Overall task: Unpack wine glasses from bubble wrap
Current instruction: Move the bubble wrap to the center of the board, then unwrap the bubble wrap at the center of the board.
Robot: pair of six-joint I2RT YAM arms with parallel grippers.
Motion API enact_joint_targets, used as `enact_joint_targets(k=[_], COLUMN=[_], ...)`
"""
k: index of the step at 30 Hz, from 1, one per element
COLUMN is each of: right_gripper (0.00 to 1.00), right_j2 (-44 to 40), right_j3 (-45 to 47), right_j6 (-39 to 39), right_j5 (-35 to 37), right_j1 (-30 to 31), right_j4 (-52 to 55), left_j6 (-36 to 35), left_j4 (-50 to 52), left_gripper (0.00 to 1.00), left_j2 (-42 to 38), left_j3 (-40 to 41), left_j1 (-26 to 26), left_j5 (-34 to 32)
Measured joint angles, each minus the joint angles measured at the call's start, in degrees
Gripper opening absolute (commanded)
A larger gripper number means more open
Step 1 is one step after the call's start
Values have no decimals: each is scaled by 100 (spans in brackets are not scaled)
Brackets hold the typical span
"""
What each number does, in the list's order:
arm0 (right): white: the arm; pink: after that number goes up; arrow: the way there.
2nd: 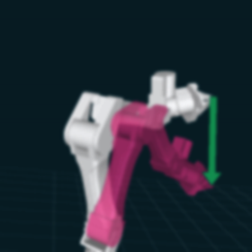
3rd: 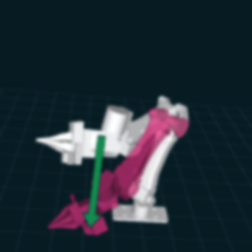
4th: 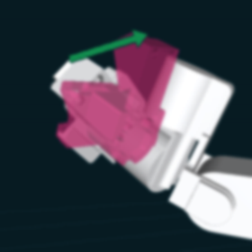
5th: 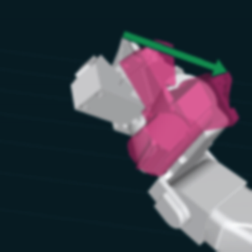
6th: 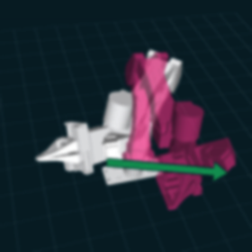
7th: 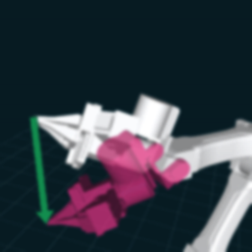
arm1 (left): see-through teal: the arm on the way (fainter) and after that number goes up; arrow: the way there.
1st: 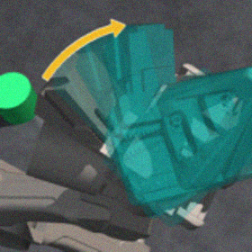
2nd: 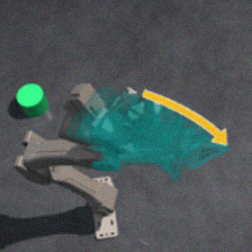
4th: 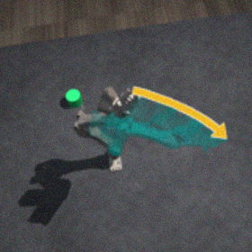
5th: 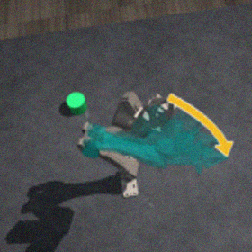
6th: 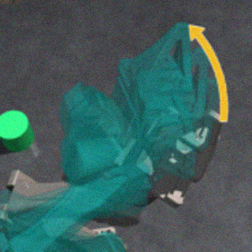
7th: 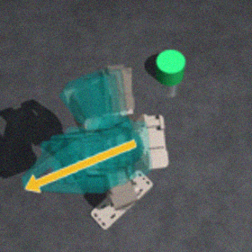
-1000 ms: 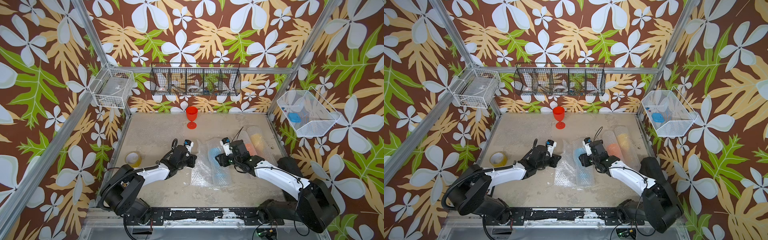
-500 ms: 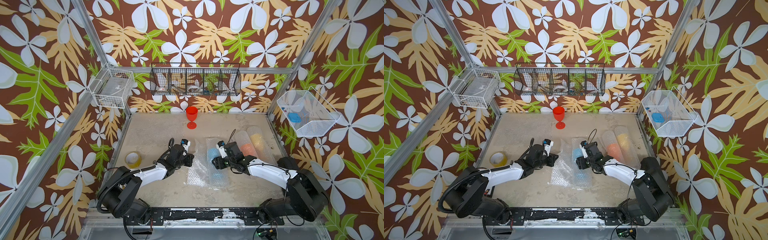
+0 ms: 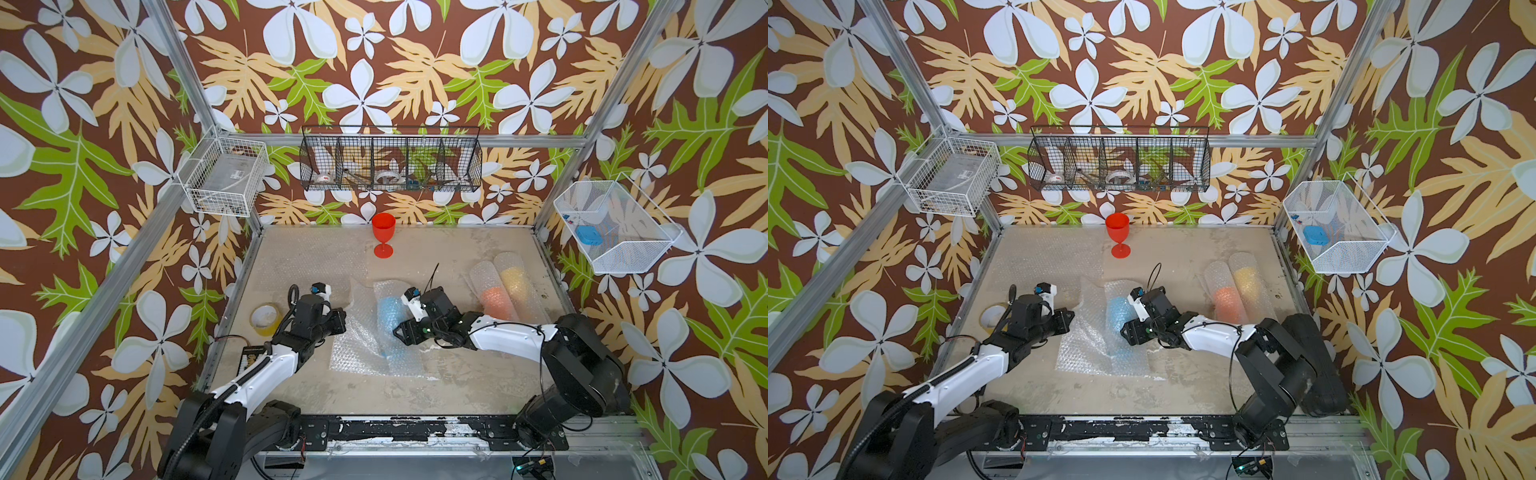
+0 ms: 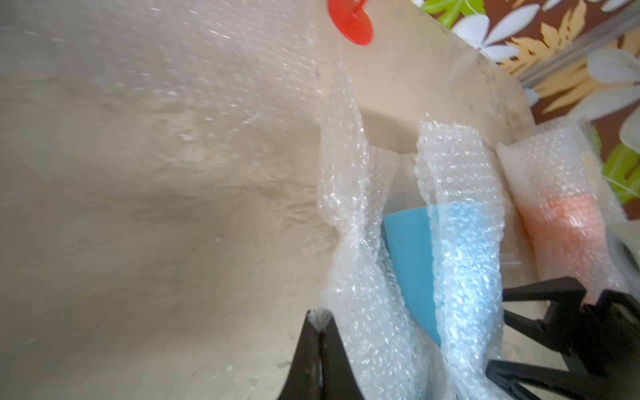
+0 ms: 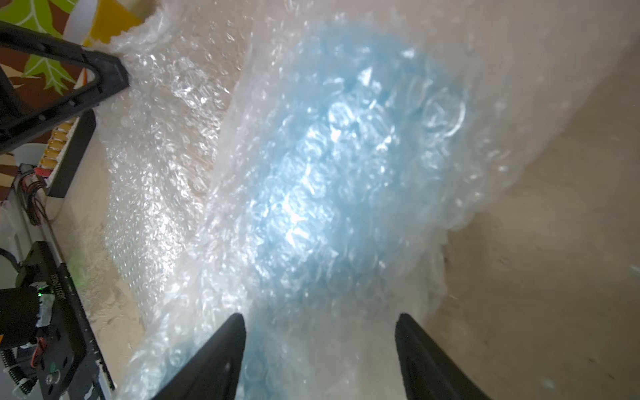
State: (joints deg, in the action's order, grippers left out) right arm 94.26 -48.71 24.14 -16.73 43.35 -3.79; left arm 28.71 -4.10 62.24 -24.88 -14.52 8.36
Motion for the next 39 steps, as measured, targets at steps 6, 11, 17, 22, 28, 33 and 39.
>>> enact_joint_targets(k=[6,11,17,22,28,33,39], right_gripper=[72,72,72,72,72,72,72], right_j2=[656,1104,1421,1558,1665,1663,1552], right_j3=[-680,-1106,-1368,-1519,-1606,-1602,-1502], right_j6=[240,317,551,658,734,734,732], right_j5=[-234,-415,-660,-815,-994,-1003,-999], right_j1=[496,894,1217,1386,1523,1517,1508], right_j4=[-354,-533,-752,-885,-992,-992,-988], left_j6=[420,680,1036,1224,1412,1480,1475], left_j4=[601,1008,1633,1919,2052,2140,2140], left_gripper=[0,0,0,0,0,4,24], left_j2=[-584,-1021,-1239,-1309,-1362,-1478,-1532], left_j3=[85,136,140,85,72,127,127], left_j1=[546,914,1071,1139,1189,1259,1266], left_j5=[-623,-1099,-1888,-2559,-3040,-3292,-3473])
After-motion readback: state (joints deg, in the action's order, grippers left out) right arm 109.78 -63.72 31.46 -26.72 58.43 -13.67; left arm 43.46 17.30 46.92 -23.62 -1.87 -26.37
